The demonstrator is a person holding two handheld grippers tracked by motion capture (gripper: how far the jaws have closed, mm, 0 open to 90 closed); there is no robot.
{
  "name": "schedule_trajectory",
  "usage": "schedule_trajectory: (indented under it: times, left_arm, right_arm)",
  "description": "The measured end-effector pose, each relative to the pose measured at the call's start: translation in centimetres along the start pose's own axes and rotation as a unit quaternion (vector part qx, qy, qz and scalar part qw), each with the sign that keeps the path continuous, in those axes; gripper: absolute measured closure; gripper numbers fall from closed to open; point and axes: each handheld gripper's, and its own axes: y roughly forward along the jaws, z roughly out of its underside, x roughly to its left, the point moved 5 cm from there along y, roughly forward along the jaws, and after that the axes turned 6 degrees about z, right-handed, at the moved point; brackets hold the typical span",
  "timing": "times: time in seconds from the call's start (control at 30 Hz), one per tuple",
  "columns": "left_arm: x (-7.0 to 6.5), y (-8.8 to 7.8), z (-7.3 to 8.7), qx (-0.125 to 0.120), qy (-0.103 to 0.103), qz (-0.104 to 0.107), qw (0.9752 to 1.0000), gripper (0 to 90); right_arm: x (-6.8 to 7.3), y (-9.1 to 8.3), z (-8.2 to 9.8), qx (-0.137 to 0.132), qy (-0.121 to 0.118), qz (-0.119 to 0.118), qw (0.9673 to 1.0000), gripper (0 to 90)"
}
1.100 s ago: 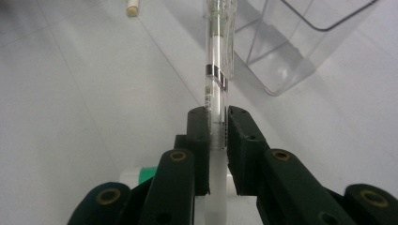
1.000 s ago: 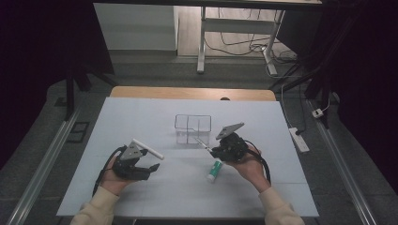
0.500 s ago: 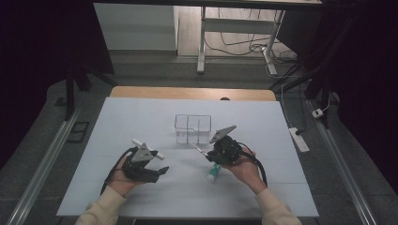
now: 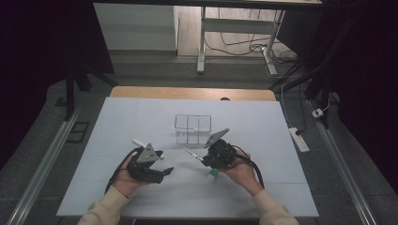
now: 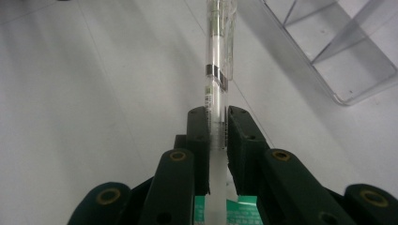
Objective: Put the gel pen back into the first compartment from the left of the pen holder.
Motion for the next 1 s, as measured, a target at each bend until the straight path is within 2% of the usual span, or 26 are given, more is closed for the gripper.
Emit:
schedule_trajectory:
  times: [0.2,0.63,1.0]
  left_arm:
    - [-0.3,0.5,-0.7,0.006,0.015,-0.003,0.9999,27.3]
    - [-0.6,1.7,-2.4,0.021,0.042,-0.001,0.9989,27.5]
    - [-1.0,2.8,-3.3,0.040,0.065,0.010,0.9971,28.8]
  right_arm:
    - [0.6,0.2,-0.2,0.004,-0.012,-0.008,0.9999,78.9]
    - [1.0,0.7,-0.3,0.015,-0.017,-0.019,0.9996,78.9]
    - [1.4,1.3,-0.6,0.022,-0.029,-0.027,0.9990,78.9]
